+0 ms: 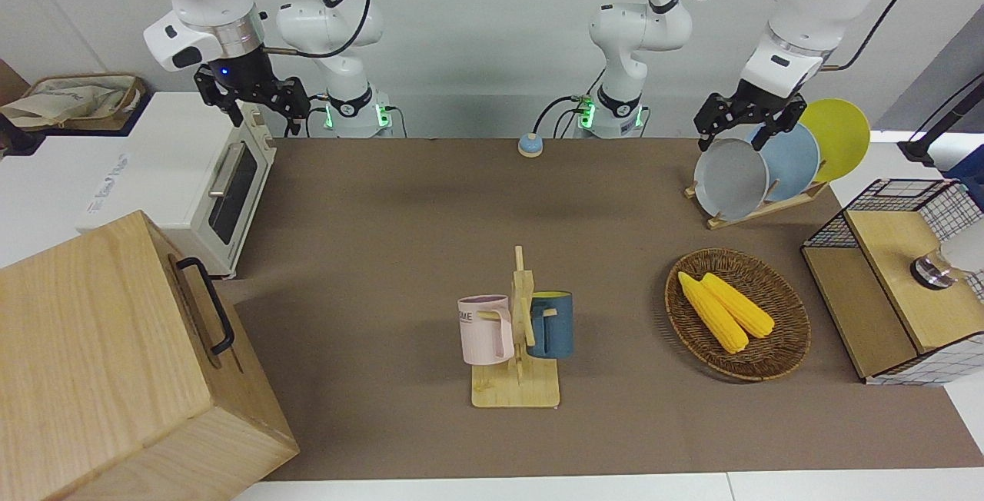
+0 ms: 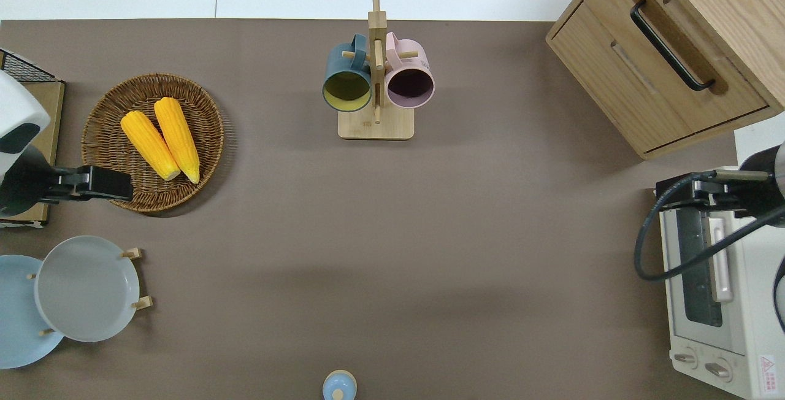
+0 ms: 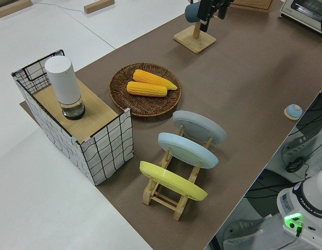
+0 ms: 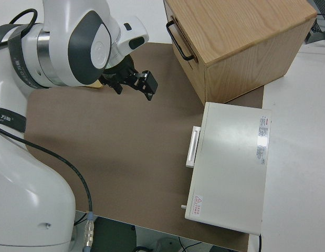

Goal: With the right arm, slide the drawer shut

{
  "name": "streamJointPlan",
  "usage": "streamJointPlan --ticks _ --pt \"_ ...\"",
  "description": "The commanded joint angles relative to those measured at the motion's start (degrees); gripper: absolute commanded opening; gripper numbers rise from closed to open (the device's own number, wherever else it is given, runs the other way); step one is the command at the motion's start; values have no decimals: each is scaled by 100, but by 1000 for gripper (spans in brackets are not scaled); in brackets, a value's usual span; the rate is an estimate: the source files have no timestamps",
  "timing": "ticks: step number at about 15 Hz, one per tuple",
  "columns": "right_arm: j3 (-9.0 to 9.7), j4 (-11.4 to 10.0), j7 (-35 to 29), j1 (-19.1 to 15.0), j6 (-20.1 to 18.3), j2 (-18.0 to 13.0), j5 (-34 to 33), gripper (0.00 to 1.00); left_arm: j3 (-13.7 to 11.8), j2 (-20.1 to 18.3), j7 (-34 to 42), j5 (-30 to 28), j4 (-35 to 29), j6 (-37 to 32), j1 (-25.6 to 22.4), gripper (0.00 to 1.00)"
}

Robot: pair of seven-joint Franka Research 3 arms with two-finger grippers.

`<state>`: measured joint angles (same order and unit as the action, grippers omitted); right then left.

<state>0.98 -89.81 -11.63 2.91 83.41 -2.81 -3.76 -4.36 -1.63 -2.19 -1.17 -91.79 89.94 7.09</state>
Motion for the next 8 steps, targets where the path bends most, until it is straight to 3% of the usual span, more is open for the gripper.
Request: streamJointPlan --ticks 1,8 --pt "42 69 117 78 8 17 42 983 -21 -48 8 73 21 -82 21 995" --pt "235 95 108 87 26 17 68 983 -12 -48 8 73 12 -82 21 998"
